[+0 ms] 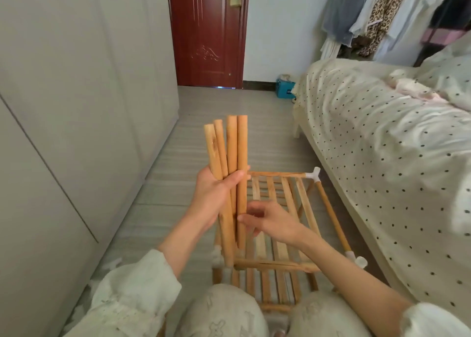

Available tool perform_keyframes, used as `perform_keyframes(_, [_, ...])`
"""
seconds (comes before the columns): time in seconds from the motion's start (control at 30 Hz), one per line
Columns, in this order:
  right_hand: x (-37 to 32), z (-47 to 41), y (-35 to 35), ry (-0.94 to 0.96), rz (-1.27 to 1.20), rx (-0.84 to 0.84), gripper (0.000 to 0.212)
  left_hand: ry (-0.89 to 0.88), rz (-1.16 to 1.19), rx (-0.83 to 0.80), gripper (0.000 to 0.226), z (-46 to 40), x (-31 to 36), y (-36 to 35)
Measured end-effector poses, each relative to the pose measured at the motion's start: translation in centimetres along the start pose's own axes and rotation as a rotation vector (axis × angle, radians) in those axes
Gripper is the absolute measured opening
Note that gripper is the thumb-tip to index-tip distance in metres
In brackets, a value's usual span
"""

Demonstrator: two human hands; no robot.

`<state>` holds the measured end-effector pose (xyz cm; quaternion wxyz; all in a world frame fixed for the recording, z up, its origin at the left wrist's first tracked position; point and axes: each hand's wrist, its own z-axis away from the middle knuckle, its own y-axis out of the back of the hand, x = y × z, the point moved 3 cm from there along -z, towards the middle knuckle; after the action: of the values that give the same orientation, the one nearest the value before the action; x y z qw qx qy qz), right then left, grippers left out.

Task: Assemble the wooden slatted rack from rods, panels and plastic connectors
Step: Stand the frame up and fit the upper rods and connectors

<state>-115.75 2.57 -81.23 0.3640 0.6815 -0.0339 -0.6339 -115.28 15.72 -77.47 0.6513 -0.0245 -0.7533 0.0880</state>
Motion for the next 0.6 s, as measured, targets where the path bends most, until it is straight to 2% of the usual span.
perform_keyframes(0.07, [0.6,1.4,1.5,0.029,0.153,0.11,0.027,-0.002,-0.004,-0.02,0.019,0.4,-0.2,-0.9])
perform_keyframes(0.13, [1.9,3.0,3.2,0.014,0.249,0.247,0.02,-0.009,0.029,-0.039,0.02,0.8,-0.5,-0.9])
perform_keyframes(0.2, [4.0,4.9,5.3,-0.044,0.186,0.388,0.01,-0.019,0.075,-0.018,0.021,1.2,-1.1,0.3])
perform_keyframes(0.3, [7.9,8.4,8.0,-0.159,0.087,0.566,0.007,-0.028,0.117,0.035,0.02,2.3,-2.5,3.0])
perform_keyframes(0.4, [11.1,11.2,9.2,-0.293,0.085,0.665,0.013,-0.027,0.074,0.062,0.021,3.2,-3.8,4.4])
perform_keyframes(0.53, [12.9,13.0,9.8,-0.361,0.111,0.751,0.001,-0.047,0.001,0.091,0.023,3.4,-4.2,4.8])
perform_keyframes(0.6, [13.6,13.5,10.1,-0.401,0.13,0.781,0.006,-0.063,-0.033,0.086,0.024,3.4,-3.9,4.7])
